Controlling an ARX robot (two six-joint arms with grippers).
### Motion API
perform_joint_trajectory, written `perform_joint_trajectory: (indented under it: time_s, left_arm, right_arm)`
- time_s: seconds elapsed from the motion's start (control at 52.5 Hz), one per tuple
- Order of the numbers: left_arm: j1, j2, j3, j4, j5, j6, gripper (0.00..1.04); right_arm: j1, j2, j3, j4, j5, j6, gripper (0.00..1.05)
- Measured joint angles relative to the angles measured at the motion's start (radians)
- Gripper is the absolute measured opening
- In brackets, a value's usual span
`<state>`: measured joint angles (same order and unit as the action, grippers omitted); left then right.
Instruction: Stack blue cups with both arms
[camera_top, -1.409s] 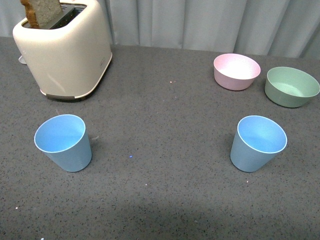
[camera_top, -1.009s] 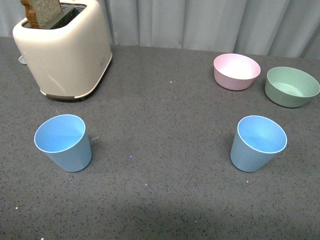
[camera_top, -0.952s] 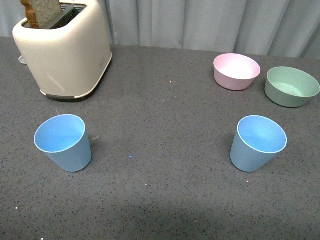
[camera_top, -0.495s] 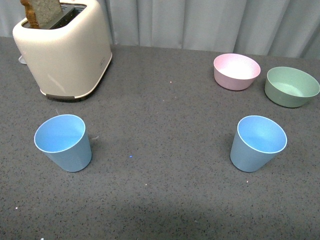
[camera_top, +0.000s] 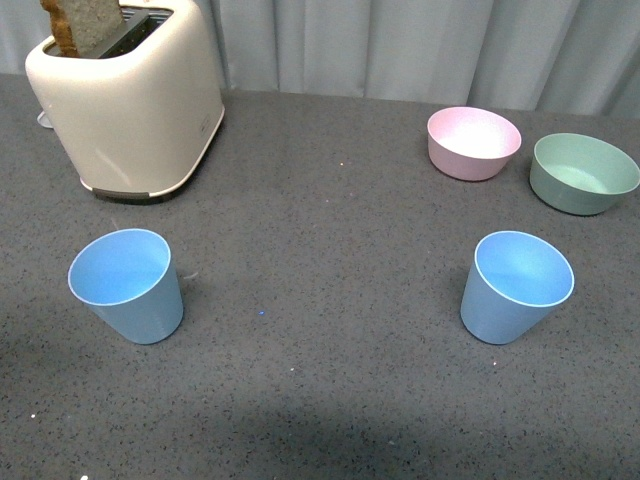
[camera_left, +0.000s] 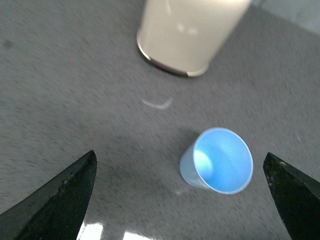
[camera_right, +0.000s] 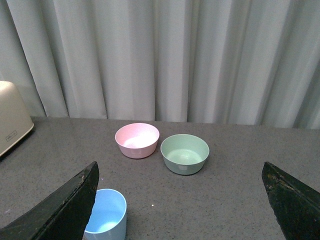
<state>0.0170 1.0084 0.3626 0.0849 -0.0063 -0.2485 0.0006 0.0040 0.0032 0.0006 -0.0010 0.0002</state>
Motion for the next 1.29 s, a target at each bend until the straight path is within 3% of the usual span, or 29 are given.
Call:
perform_joint_trajectory:
  time_s: [0.247,0.609,1.123,1.294]
  left_arm:
    - [0.009,0.381,0.222,-0.126,0.063,0.031,0.98]
    - [-0.022,0.605,0.384,-0.243,0.081,0.028,0.98]
    - [-0.088,0.780,0.466,-0.255,0.052,0.011,0.98]
    - [-0.098,0.793,0.478,-0.251,0.051,-0.016,0.67]
  right_arm:
    - [0.000,0.000,0.000,0.000,0.000,0.000,0.95]
    - [0.000,0.000,0.000,0.000,0.000,0.000,0.95]
    - [0.000,0.000,0.000,0.000,0.000,0.000,0.95]
    - [0.000,0.000,0.000,0.000,0.000,0.000,0.95]
